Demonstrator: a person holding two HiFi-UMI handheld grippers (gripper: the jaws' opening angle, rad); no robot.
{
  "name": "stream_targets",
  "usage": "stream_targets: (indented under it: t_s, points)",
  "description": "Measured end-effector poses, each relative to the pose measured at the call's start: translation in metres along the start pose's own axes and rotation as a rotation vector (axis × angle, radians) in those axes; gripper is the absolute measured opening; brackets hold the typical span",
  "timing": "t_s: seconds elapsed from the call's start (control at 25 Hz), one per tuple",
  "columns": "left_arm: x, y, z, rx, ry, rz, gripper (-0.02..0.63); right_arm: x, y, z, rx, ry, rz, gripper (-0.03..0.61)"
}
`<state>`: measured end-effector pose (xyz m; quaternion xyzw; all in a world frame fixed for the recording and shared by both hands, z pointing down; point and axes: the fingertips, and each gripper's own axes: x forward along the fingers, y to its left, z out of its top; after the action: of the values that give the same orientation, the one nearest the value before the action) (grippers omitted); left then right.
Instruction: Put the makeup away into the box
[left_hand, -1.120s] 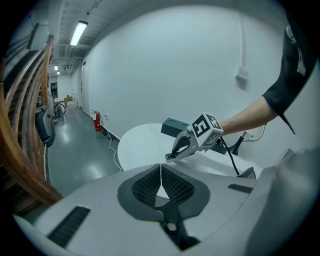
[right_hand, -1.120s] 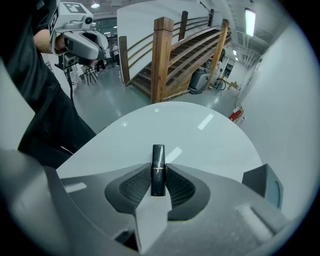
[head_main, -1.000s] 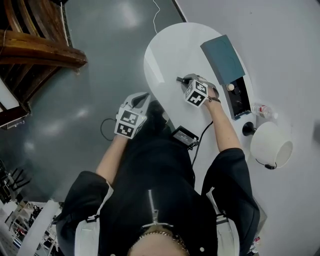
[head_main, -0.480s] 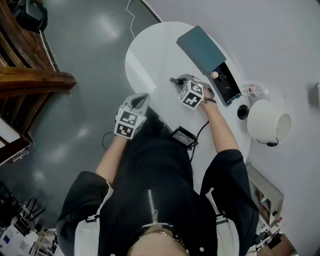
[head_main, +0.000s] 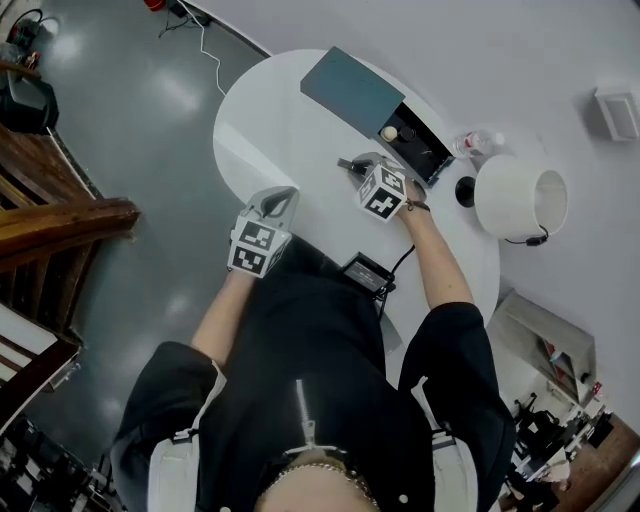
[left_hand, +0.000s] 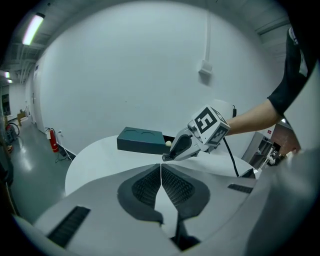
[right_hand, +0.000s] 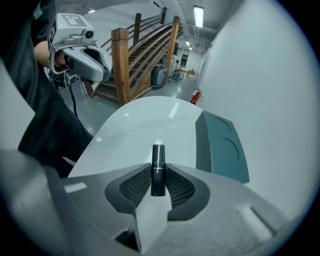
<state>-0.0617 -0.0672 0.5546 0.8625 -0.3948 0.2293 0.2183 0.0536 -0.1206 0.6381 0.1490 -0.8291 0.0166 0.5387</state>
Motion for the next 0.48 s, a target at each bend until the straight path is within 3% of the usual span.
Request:
stream_targets:
  t_s: [0.48]
  points:
    - [0.033,-0.026,0.02,0.077,0.016,-0.109,0.015,-0.055,-0.067,-0.085,0.319,-0.005,-0.186,0.087]
